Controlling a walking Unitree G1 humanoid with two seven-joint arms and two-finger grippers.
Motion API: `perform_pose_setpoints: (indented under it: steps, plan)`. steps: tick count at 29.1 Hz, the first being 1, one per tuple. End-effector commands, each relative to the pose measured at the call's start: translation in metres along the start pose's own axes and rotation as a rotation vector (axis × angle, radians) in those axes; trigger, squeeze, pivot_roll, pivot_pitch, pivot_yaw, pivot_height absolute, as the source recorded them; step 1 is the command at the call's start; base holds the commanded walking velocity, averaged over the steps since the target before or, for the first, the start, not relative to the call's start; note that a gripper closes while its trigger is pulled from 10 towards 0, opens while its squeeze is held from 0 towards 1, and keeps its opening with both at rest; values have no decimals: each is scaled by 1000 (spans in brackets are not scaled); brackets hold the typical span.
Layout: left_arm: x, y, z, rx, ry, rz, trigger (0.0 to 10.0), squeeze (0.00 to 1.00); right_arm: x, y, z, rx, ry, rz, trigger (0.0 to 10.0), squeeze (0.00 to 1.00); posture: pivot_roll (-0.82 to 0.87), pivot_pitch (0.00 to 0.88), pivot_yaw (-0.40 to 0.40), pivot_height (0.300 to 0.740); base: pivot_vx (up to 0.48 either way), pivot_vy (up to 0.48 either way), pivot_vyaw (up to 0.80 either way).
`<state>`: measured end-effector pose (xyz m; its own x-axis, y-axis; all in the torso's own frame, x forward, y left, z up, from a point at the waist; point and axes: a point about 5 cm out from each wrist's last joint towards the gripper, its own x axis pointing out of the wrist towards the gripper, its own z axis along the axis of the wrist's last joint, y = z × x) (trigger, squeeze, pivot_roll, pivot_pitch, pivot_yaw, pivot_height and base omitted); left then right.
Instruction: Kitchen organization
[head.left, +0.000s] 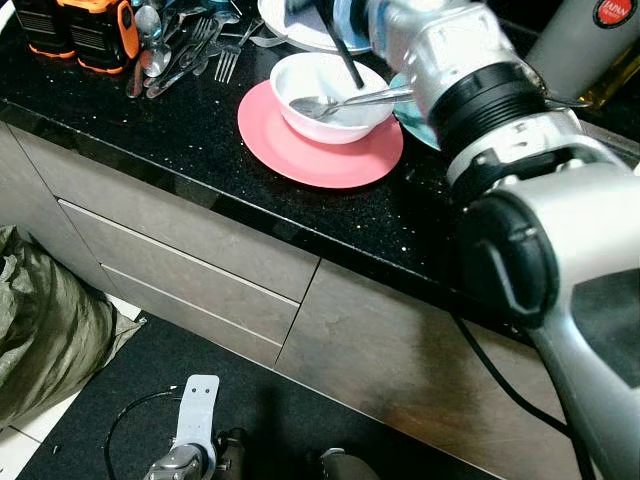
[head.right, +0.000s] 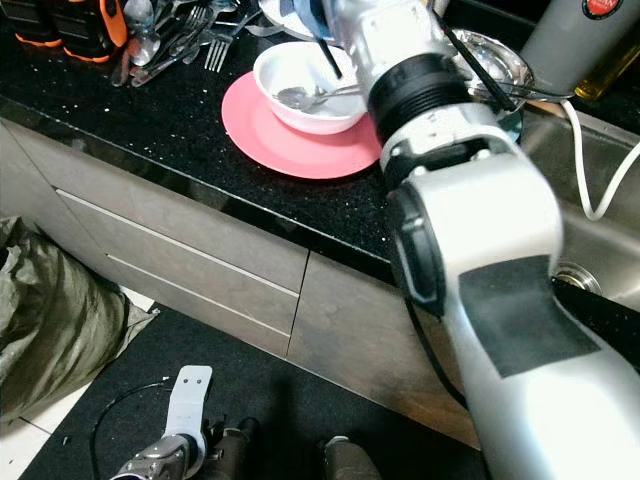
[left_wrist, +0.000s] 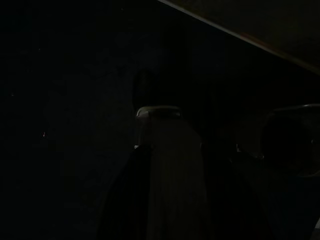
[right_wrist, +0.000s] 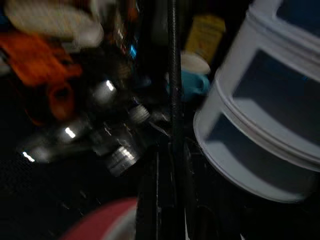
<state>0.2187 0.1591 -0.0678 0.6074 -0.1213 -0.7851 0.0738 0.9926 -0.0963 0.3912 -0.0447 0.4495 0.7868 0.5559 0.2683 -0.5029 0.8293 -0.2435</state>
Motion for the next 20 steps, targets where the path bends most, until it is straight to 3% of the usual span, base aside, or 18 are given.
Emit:
perform_pose_setpoints:
  steps: [1, 3, 4, 5, 6, 7, 13, 20]
  plan:
    - [-1, -4, -17, -23, 58, -8, 10000, 0, -4, -7, 16, 71, -76, 6, 0, 0, 1, 251, -131, 740, 0, 0, 0]
    - [-1, -4, -17, -23, 58, -7, 10000, 0, -5, -9, 18, 117, -103, 11, 0, 0, 1, 251, -131, 740, 0, 0, 0]
    - [-1, -4, -17, -22, 59, -7, 10000, 0, -8, -14, 19, 235, -147, 16, 5451, 0, 1, 250, -128, 740, 0, 0, 0]
    - [-1, -4, -17, -22, 60, -6, 10000, 0, -10, -17, 18, 343, -197, 35, 9216, 0, 3, 248, -125, 740, 0, 0, 0]
    - [-1, -4, -17, -22, 61, -5, 10000, 0, -12, -21, 16, 449, -234, 46, 10000, 0, 3, 248, -125, 740, 0, 0, 0]
    - [-1, -4, -17, -22, 61, -5, 10000, 0, -12, -21, 16, 449, -234, 46, 10000, 0, 3, 248, -125, 740, 0, 0, 0]
    - [-1, -4, -18, -31, 63, -6, 10000, 0, -21, -37, -8, 723, -336, 9, 10000, 0, 8, 229, -116, 740, 0, 0, -548]
    - [-2, -5, -19, -34, 67, -11, 10000, 0, -29, -47, -18, 853, -401, -10, 10000, 0, 10, 208, -114, 740, 0, 0, -740]
